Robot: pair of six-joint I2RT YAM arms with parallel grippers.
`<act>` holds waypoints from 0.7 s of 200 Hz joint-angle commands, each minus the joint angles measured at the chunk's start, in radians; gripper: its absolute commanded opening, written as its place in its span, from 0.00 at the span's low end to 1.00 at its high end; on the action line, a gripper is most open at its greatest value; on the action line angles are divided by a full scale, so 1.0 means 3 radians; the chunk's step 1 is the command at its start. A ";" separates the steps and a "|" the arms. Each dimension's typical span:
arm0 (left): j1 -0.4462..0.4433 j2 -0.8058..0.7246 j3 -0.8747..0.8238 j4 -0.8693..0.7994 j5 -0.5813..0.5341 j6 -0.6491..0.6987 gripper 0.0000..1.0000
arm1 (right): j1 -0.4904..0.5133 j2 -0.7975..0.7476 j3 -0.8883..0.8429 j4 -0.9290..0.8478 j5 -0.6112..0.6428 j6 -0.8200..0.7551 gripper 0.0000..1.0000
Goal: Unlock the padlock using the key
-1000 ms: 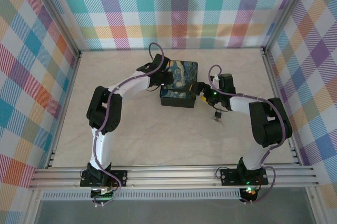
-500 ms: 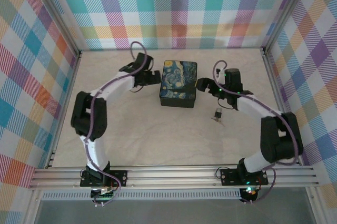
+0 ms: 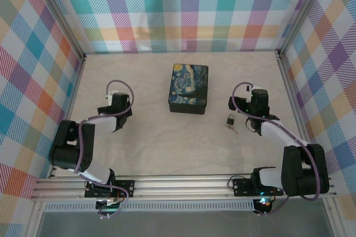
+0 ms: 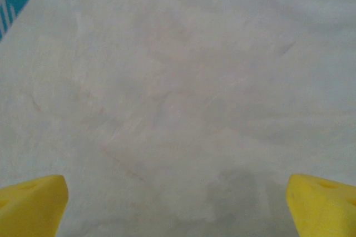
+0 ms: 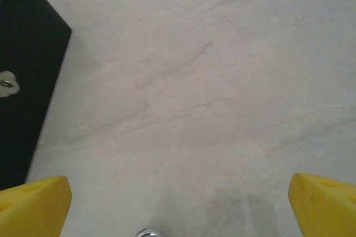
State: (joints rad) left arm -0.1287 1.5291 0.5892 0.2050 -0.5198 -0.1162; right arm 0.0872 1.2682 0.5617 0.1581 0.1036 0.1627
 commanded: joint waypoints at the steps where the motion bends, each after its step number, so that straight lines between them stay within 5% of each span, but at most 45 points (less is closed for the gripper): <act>1: 0.0261 -0.0261 -0.0276 0.1040 0.0511 0.0016 1.00 | -0.0057 0.0143 -0.0165 0.0727 0.0126 -0.0332 1.00; 52: 0.0187 0.0166 -0.0734 0.2444 0.0973 0.0341 1.00 | -0.0190 0.0718 -0.0371 0.1819 -0.0019 -0.0432 1.00; 66: 0.0129 0.0101 -0.0616 0.2087 0.0917 0.0377 1.00 | -0.0233 0.0920 -0.0545 0.2384 -0.0217 -0.0487 1.00; 140: 0.0090 0.0105 -0.0624 0.2113 0.0845 0.0387 1.00 | -0.0230 0.0881 -0.0587 0.2389 0.0093 -0.0364 1.00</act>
State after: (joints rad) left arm -0.0963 1.5593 0.4046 0.7959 -0.2699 -0.0135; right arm 0.0254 1.5414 0.4019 0.7910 0.0822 0.0402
